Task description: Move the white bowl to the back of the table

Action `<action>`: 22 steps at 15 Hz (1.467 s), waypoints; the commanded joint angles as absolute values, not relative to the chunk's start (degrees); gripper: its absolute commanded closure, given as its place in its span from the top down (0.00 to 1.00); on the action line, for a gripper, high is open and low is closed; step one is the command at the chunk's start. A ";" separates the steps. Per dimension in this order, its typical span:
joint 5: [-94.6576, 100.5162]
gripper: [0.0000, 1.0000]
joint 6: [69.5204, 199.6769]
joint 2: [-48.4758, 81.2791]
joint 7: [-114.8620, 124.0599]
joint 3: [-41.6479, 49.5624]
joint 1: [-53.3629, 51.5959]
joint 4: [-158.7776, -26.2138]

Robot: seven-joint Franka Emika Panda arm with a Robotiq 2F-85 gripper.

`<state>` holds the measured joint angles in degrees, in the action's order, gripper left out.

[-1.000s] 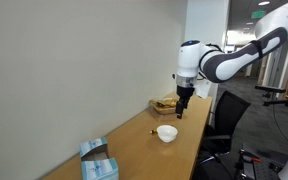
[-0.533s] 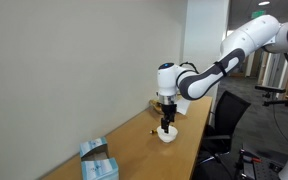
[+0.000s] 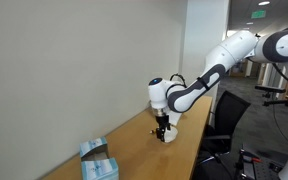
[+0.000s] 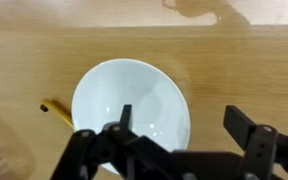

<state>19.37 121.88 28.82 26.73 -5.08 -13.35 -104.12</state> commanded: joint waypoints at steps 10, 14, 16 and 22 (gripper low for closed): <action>17.94 0.05 117.39 33.43 21.41 -3.14 -15.18 -96.66; 17.03 0.00 117.18 33.50 21.14 -3.20 -14.95 -96.50; 16.74 0.01 117.31 33.13 21.05 -3.21 -14.96 -96.64; 16.37 0.01 118.66 30.31 20.93 -4.29 -16.53 -97.17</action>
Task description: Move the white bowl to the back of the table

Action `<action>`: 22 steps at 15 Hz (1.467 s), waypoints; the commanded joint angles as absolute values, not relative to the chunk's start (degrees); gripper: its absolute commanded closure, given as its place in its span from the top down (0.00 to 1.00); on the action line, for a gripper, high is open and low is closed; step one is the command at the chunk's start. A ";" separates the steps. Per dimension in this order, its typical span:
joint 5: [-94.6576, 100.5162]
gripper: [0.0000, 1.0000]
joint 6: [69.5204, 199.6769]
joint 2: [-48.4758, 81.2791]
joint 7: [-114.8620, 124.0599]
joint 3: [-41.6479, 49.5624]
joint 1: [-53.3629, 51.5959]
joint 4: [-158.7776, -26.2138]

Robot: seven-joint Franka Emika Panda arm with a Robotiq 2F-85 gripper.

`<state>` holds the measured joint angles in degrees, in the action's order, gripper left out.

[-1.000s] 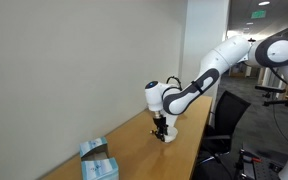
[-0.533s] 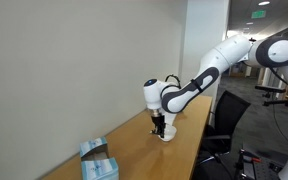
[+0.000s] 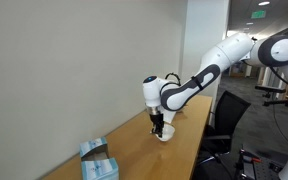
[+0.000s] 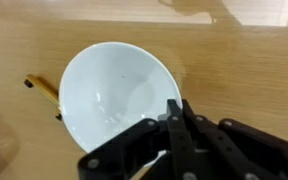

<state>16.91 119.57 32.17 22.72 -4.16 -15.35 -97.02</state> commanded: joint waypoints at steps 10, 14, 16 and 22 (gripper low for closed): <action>17.96 0.01 117.21 36.33 12.52 -5.04 -18.85 -84.38; 20.29 0.01 115.84 41.82 9.93 -3.59 -20.08 -77.01; 21.09 0.01 115.04 44.39 8.92 -3.00 -20.31 -73.62; 19.97 0.01 112.23 50.85 4.27 -2.61 -19.52 -65.28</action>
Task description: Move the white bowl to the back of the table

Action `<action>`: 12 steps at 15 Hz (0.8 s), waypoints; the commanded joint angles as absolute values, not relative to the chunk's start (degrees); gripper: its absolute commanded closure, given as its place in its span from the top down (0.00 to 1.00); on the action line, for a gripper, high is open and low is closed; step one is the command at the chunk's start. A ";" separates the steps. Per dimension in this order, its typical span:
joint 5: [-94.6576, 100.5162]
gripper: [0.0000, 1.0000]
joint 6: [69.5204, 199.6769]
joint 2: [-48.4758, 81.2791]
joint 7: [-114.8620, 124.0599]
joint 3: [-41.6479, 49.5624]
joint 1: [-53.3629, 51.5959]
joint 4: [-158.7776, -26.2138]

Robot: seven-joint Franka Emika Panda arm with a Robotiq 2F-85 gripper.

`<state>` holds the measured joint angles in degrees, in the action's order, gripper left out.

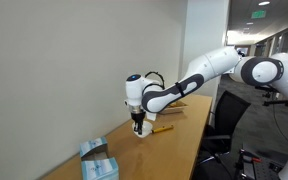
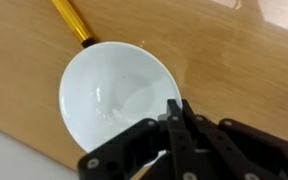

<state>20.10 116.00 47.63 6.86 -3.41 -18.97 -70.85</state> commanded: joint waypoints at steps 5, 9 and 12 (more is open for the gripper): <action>20.01 0.01 112.31 54.73 3.72 -1.87 -19.70 -61.44; 19.82 0.47 113.88 54.47 4.55 -2.88 -18.85 -60.90; 19.88 0.69 113.26 52.68 5.05 -2.97 -19.11 -62.28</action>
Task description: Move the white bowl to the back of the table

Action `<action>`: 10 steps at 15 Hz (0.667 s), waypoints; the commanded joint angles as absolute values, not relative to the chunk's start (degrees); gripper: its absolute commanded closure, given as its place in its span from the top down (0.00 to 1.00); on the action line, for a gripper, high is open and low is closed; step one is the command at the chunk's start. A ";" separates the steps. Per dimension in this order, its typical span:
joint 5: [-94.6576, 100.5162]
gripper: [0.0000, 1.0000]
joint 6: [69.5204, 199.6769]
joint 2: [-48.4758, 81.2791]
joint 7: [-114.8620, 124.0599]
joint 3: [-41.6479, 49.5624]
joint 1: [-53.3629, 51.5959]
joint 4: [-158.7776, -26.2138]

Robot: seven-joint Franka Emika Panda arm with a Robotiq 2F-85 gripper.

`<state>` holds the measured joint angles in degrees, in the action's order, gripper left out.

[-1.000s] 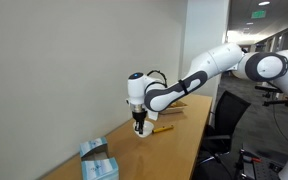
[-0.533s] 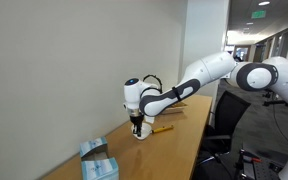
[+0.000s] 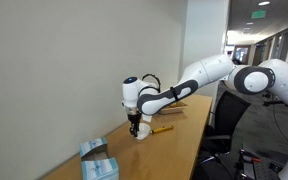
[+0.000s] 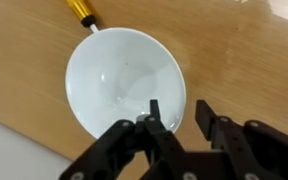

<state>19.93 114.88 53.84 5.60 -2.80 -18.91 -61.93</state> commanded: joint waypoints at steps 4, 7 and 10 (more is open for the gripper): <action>14.49 0.98 110.85 46.77 5.67 -6.48 -17.27 -66.86; 7.45 1.00 107.86 39.88 7.62 -8.55 -15.02 -71.14; 4.20 1.00 106.81 32.07 8.68 -7.65 -13.02 -77.98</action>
